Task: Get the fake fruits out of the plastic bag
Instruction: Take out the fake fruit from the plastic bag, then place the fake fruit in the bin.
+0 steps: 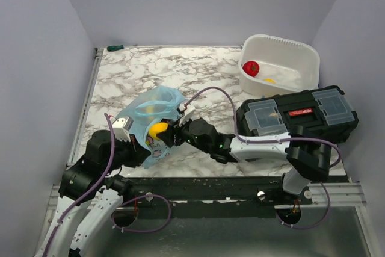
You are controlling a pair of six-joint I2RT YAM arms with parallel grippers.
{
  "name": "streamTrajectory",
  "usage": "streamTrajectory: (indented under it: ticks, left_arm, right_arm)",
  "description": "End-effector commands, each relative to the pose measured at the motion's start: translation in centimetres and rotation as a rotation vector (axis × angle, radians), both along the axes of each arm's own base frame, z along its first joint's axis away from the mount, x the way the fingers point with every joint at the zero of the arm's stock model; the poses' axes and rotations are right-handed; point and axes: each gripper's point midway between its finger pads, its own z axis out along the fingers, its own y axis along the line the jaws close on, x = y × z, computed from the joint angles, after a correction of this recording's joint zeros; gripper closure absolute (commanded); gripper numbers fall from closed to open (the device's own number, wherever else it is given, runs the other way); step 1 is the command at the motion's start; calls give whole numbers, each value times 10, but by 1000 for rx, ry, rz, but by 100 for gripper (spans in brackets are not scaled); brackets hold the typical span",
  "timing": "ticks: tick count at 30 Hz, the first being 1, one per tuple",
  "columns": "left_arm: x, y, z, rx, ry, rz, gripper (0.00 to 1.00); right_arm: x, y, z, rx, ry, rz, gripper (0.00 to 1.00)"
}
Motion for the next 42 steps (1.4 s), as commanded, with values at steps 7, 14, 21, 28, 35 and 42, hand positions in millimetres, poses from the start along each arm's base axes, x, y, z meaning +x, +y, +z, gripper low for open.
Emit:
streamTrajectory:
  ticks: [7,14,21,28,35,42]
  left_arm:
    - [7,1,-11,31,26,15,100]
    - [7,2,-11,32,30,26,100]
    - [9,9,-12,35,26,77,100]
    - [10,10,-12,37,26,93,100]
    - [10,12,-12,36,21,103,100]
    - [11,10,-14,40,34,92,100]
  right_arm:
    - [-13,-34,75,148,-29,-16,97]
    - [-4,-77,103,154,-96,-136,97]
    - [26,-126,121,36,-204,-370,99]
    - [68,-201,149,-90,-329,-714,99]
    - [147,-296,165,-321,-384,-1068,99]
    - [253,-391,141,-559,-264,-1265,97]
